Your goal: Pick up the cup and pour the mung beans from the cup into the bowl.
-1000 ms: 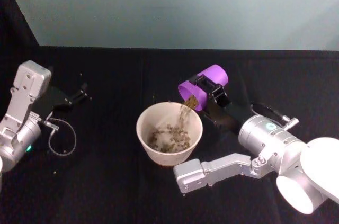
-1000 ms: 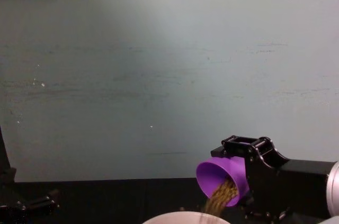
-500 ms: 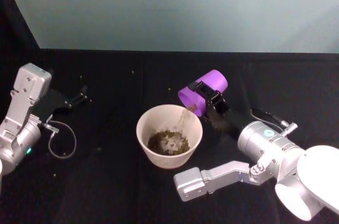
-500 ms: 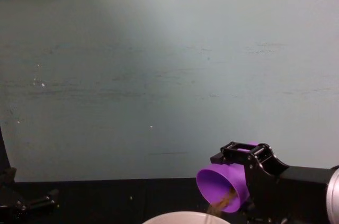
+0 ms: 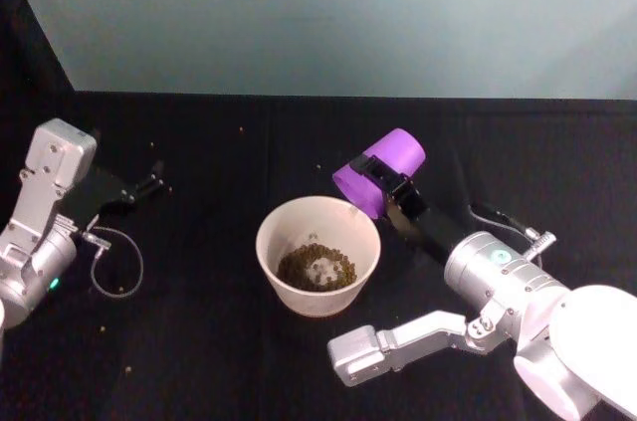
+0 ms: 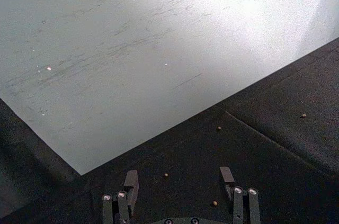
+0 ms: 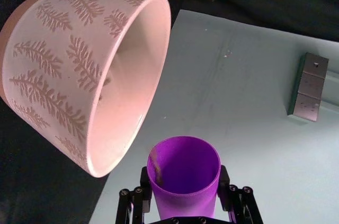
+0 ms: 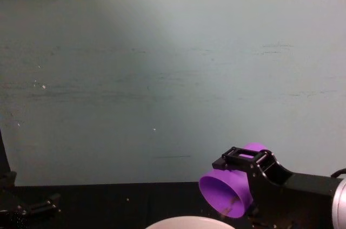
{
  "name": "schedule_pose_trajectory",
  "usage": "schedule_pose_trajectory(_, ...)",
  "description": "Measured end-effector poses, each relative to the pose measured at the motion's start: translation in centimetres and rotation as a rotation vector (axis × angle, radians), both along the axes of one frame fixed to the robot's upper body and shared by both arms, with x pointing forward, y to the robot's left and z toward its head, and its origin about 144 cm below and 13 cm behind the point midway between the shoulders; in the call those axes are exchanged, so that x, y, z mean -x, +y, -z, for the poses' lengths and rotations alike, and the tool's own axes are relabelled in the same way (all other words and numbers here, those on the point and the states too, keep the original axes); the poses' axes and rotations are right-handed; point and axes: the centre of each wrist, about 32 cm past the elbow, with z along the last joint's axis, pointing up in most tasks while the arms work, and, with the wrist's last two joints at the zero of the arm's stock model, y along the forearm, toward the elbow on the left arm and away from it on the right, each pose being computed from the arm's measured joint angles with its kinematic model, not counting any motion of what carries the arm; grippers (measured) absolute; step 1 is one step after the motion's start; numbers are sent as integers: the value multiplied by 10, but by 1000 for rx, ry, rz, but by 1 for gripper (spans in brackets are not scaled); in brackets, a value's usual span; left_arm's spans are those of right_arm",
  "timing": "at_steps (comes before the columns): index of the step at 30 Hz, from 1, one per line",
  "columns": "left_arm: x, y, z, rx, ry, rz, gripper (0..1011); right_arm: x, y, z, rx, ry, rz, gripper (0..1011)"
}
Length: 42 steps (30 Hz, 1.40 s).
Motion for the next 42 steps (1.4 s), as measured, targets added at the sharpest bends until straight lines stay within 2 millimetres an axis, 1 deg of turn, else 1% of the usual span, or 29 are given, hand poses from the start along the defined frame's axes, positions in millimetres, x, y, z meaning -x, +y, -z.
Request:
schedule_pose_trajectory(22,0,0,0,0,0,0,1000,3,-1,8,107,-122,-28,729)
schedule_pose_trajectory(42,0,0,0,0,0,0,1000,2,-3,12,170,-183,-41,729)
